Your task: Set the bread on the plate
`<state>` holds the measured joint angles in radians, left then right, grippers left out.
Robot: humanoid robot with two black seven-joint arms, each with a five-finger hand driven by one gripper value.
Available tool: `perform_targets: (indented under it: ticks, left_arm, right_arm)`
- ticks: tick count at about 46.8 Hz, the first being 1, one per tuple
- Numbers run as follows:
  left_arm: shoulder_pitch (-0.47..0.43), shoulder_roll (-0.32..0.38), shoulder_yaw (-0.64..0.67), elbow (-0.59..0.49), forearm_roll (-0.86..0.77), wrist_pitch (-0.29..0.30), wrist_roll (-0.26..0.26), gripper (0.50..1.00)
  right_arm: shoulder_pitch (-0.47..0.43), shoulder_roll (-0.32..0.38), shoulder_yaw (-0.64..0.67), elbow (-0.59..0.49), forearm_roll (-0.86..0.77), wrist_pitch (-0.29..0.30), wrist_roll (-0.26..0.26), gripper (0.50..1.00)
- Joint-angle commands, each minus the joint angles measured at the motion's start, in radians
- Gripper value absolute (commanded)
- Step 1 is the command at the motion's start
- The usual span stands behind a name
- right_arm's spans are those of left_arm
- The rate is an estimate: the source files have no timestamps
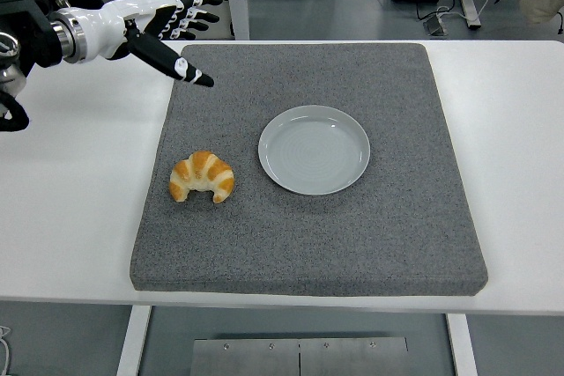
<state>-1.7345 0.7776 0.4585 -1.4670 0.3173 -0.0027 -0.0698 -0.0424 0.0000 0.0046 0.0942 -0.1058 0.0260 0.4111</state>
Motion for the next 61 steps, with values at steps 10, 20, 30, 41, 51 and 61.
perform_targets:
  ticks: [10,20,30,41,51,61]
  left_arm:
    - [0.091,0.077,-0.004,-0.047,0.278,0.007,-0.034,0.963]
    - [0.317,0.084,-0.142,-0.044,0.394,0.078,-0.122,0.963]
    - [0.489,0.083,-0.241,-0.035,0.557,0.139,-0.159,0.957]
    - [0.586,0.051,-0.273,0.027,0.635,0.191,-0.237,0.943]
    - [0.624,0.015,-0.273,0.096,0.638,0.237,-0.281,0.940]
    - [0.656,-0.024,-0.274,0.123,0.638,0.266,-0.295,0.939]
  right_arm:
    - [-0.001,0.000,0.000,-0.001,0.000,0.000,0.000,1.000]
    - [0.001,0.000,0.000,-0.001,0.000,0.000,0.000,1.000]
    - [0.001,0.000,0.000,-0.001,0.000,0.000,0.000,1.000]
    - [0.001,0.000,0.000,-0.001,0.000,0.000,0.000,1.000]
    - [0.001,0.000,0.000,-0.001,0.000,0.000,0.000,1.000]
    - [0.001,0.000,0.000,-0.001,0.000,0.000,0.000,1.000]
